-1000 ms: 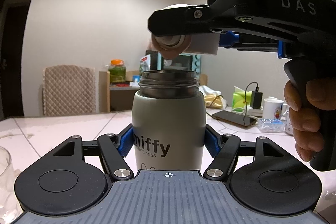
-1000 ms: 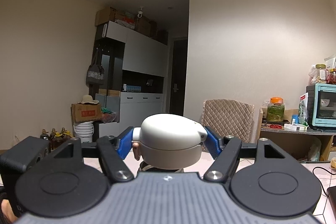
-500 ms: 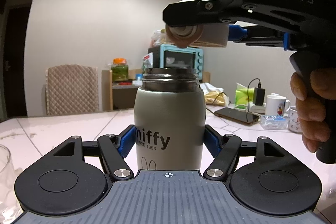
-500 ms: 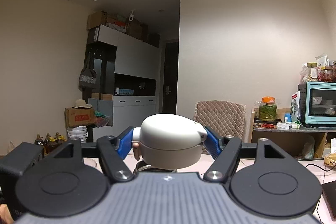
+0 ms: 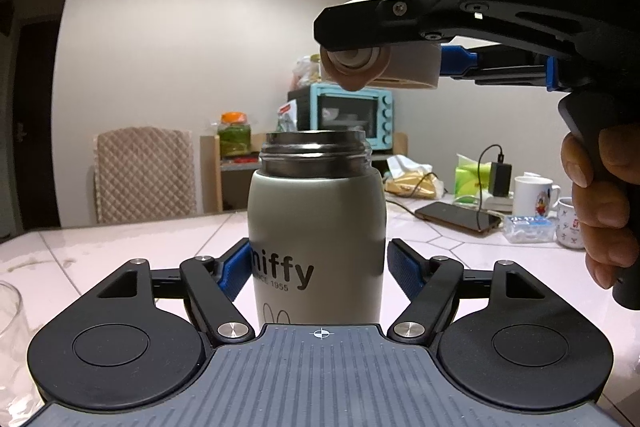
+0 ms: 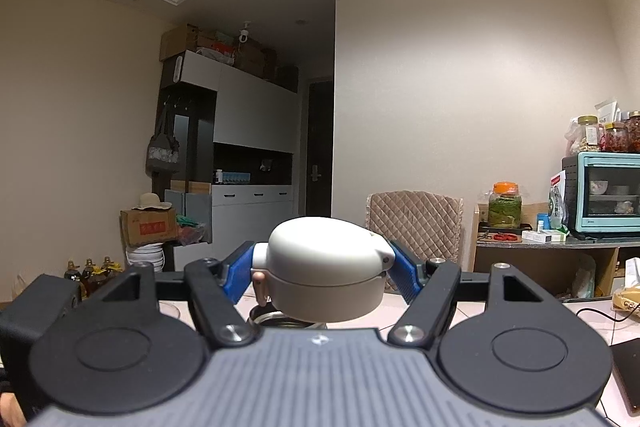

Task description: Unscrew bottle cap and pour

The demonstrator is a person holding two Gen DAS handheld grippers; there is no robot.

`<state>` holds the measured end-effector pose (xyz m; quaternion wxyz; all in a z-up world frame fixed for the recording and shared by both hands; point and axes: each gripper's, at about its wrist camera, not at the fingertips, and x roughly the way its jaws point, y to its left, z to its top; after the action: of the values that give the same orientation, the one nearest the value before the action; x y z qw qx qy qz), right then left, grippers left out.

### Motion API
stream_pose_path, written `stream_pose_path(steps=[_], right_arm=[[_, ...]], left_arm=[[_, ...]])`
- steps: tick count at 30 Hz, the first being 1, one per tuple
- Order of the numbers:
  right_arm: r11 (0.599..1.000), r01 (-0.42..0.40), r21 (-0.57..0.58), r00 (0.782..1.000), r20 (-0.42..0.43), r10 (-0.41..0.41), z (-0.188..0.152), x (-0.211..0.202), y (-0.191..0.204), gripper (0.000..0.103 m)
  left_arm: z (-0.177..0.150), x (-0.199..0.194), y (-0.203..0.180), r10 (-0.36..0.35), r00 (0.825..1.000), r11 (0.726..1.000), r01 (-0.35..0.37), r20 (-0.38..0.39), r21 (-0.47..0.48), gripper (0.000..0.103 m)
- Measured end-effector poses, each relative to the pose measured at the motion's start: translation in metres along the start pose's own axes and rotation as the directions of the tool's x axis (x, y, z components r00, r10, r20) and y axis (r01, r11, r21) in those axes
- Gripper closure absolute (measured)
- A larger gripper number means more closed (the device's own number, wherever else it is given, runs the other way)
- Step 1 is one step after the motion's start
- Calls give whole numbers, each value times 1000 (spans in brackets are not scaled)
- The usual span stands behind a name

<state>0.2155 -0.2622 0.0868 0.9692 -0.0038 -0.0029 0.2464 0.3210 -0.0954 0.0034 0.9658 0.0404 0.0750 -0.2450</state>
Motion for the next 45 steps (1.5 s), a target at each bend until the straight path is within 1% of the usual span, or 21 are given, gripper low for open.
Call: stream_pose_path(steps=[1,4,6,9,13,16,25,27,32,35,38,45], right_arm=[[1000,-1,2,1000,2,1,0,-1,0,31],[1000,-1,3,1000,5,1,1,-2,0,31],[1000,3,8,1000,8,-3,1,-2,-1,31],[1000,12,18,1000,13,-12,1,-4,-3,31],[999,31,30,999,15,-32,1,-6,-7,31],[998,51,47,999,17,-52,0,-9,-12,31],[991,102,82,995,7,-103,-4,-15,-25,31],[989,118,93,993,0,-119,-6,-17,-29,31],[982,160,103,987,-23,-159,-11,-20,-36,31],[980,172,104,985,-33,-169,-11,-21,-38,31],[976,189,110,982,-47,-184,-14,-22,-41,31],[965,235,115,970,-92,-225,-23,-23,-51,31]], left_arm=[[-3,-26,-15,2,1000,1000,-2,0,-1,26],[-4,-32,-19,15,1000,1000,-15,-3,-5,25],[-4,-35,-23,28,1000,1000,-28,-12,-7,20],[-5,-45,-31,46,999,999,-46,-17,-11,20],[-4,-45,-35,61,998,998,-62,-19,-19,20],[-4,-44,-40,88,996,996,-88,-25,-22,19],[-2,-49,-55,148,988,988,-149,-39,-23,13],[-2,-52,-59,159,987,987,-160,-39,-25,10],[-3,-60,-66,188,981,981,-190,-42,-39,10],[-3,-64,-69,204,978,978,-206,-40,-39,9],[-4,-67,-72,215,976,976,-216,-43,-38,6],[-6,-71,-75,233,971,971,-236,-57,-47,5]])
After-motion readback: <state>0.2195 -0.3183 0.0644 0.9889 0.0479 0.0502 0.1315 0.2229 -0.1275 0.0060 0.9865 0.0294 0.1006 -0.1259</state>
